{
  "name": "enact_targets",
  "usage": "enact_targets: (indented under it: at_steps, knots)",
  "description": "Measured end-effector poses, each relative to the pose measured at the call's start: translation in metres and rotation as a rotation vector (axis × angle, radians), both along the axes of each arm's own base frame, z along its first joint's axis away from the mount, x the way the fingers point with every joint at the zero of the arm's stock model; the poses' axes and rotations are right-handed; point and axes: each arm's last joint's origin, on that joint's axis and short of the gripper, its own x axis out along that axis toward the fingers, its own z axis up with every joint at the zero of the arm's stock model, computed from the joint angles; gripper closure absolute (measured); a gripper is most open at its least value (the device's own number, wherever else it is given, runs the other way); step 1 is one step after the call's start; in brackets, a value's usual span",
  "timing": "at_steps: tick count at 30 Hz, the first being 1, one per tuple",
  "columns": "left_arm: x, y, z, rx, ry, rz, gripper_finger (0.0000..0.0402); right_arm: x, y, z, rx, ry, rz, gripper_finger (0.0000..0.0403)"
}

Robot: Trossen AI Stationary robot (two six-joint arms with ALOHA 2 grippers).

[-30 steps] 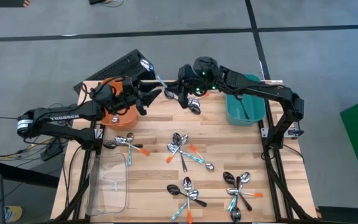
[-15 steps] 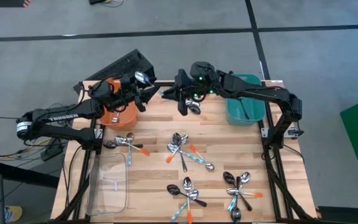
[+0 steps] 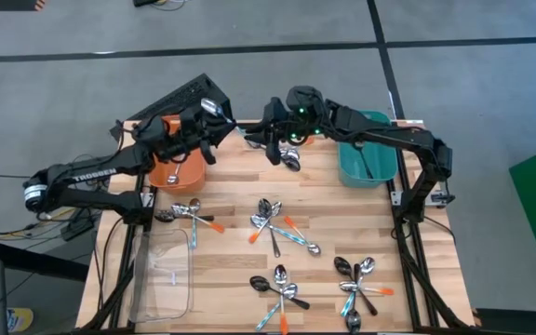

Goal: Sort silverware by color (type)
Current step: Put the white blue spoon into the orange bin

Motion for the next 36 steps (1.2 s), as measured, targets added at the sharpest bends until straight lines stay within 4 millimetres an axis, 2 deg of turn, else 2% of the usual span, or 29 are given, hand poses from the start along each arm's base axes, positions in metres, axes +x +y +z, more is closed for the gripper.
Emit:
enact_targets:
  at_steps: [3, 7, 12, 15, 19, 24, 29, 33, 36]
  knots:
    - [-0.006, 0.001, -0.005, -0.057, 0.067, 0.042, 0.0385, -0.004, -0.007, -0.003, -0.005, 0.038, -0.04, 0.0251]
    - [-0.022, -0.003, -0.019, -0.181, 0.239, 0.147, 0.0386, -0.025, -0.031, -0.008, -0.033, 0.18, -0.219, 0.0215]
    - [-0.051, -0.011, -0.045, -0.386, 0.512, 0.345, 0.0387, -0.049, -0.071, -0.024, 0.088, 0.322, -0.317, 0.0207]
    - [-0.066, -0.014, -0.061, -0.495, 0.658, 0.481, 0.0387, -0.052, -0.08, -0.031, 0.173, 0.342, -0.293, 0.0214]
    - [-0.075, -0.011, -0.071, -0.568, 0.745, 0.586, 0.0388, -0.048, -0.074, -0.03, 0.19, 0.321, -0.243, 0.0228]
    - [-0.077, 0.002, -0.073, -0.592, 0.751, 0.638, 0.0387, -0.035, -0.054, -0.027, 0.163, 0.295, -0.183, 0.0239]
    - [-0.08, 0.011, -0.08, -0.638, 0.817, 0.66, 0.0385, -0.032, -0.038, -0.032, 0.156, 0.36, -0.135, 0.0243]
    - [-0.08, 0.021, -0.091, -0.721, 0.9, 0.629, 0.0382, -0.036, -0.035, -0.039, 0.101, 0.468, -0.259, 0.0245]
    - [-0.078, 0.027, -0.1, -0.778, 0.963, 0.627, 0.0363, -0.037, -0.035, -0.04, 0.07, 0.496, -0.317, 0.0254]
